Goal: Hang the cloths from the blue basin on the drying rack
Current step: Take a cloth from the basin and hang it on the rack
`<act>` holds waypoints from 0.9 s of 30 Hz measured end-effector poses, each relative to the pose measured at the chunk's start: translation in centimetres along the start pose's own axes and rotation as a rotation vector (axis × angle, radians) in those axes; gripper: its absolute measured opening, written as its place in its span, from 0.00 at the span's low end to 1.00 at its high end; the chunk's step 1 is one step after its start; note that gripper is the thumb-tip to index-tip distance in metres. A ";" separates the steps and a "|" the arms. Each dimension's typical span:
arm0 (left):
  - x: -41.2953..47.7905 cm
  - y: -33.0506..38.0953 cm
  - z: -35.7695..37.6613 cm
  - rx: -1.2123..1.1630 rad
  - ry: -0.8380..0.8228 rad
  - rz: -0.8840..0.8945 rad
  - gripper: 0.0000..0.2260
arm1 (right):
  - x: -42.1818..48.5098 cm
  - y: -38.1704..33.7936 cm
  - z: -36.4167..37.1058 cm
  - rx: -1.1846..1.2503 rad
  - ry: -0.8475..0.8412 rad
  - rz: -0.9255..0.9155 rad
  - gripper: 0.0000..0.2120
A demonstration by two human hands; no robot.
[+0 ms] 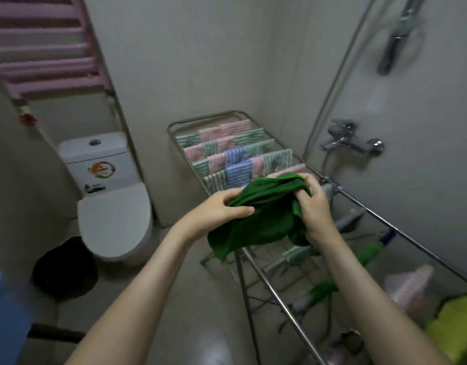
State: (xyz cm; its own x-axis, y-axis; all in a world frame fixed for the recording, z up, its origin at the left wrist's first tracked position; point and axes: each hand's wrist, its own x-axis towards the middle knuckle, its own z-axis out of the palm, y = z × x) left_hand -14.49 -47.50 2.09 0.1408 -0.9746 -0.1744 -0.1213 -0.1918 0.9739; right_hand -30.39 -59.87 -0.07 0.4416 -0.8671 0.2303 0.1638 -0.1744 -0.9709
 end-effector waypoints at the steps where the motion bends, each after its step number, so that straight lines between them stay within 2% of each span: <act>1: 1.1 0.2 1.1 0.004 -0.054 -0.007 0.10 | -0.2 -0.2 -1.5 -0.009 0.031 0.008 0.09; 7: 6.7 2.3 7.2 0.056 -0.291 0.092 0.12 | -2.0 -2.0 -9.5 -0.016 0.272 0.033 0.12; 12: 9.7 4.4 14.2 0.091 -0.481 0.163 0.13 | -5.0 -3.8 -16.2 -0.021 0.519 -0.001 0.07; 17: 10.7 5.9 22.3 0.118 -0.637 0.218 0.14 | -10.3 -6.8 -22.8 -0.060 0.664 0.002 0.16; 19: 10.8 6.4 25.5 0.167 -0.658 0.251 0.11 | -12.3 -7.7 -25.4 -0.081 0.729 0.014 0.17; 23: 11.6 6.7 32.2 0.269 -0.595 0.296 0.09 | -15.4 -8.5 -30.8 -0.262 0.823 0.134 0.09; 27: 11.6 6.3 39.4 0.411 -0.554 0.316 0.09 | -18.7 -7.7 -36.9 -0.470 0.870 0.234 0.10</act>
State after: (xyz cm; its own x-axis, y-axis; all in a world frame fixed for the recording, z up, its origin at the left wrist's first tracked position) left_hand -52.35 -64.60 0.51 -0.4627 -0.8851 -0.0495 -0.4456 0.1840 0.8761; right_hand -72.44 -59.49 0.73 -0.4078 -0.9090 0.0858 -0.2906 0.0401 -0.9560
